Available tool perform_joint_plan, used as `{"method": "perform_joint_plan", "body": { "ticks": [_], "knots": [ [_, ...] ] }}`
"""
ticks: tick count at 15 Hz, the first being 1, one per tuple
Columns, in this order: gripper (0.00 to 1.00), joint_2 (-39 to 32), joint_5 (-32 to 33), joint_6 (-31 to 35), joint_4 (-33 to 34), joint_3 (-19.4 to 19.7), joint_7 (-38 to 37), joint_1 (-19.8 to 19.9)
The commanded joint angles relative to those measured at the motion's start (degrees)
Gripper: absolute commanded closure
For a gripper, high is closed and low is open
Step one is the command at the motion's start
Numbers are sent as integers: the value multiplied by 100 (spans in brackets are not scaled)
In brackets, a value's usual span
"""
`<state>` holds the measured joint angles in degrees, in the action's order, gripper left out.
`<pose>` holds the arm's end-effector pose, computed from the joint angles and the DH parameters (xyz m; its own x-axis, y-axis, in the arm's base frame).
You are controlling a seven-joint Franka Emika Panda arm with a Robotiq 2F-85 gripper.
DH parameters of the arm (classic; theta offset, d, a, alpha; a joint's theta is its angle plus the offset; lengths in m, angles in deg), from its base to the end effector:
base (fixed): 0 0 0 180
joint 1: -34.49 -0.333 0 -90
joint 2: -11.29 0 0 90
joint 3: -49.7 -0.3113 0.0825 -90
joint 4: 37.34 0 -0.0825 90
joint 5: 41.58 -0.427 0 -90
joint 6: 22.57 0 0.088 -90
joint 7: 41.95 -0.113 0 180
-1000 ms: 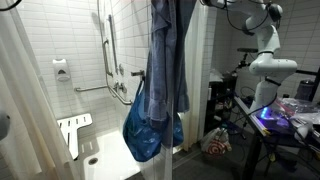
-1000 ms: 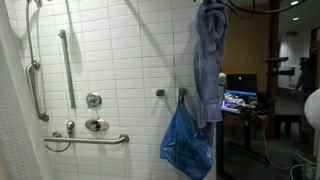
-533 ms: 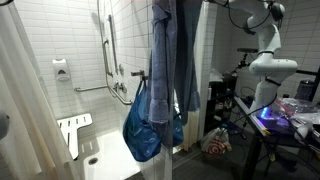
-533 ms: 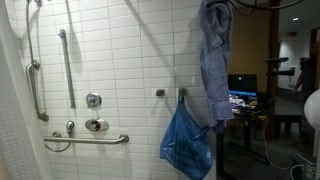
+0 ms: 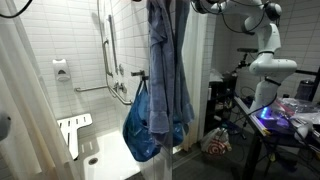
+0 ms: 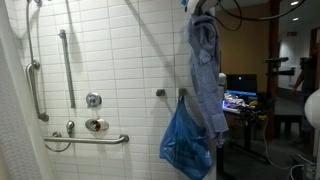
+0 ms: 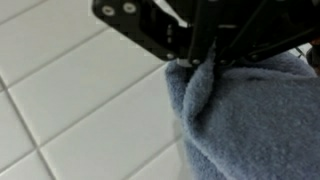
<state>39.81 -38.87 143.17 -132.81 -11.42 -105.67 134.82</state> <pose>0.5473 -0.1858 0.8312 -0.3769 -0.4595 0.8042 -0.6028 -0.5375 -0.5897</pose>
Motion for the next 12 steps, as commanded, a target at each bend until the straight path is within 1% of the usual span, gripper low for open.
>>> {"method": "perform_joint_plan", "body": {
  "ticks": [1,2,7,10,12],
  "knots": [
    [99,-132,103,-108,179,-459,-38,318],
    [99,-134,91,-113,202,-603,-39,429],
    [99,-157,5,-254,357,-1086,38,817],
    [99,-152,-38,-373,424,-1497,56,1135],
    [99,-169,-109,-434,399,-1748,87,1261]
  ]
}}
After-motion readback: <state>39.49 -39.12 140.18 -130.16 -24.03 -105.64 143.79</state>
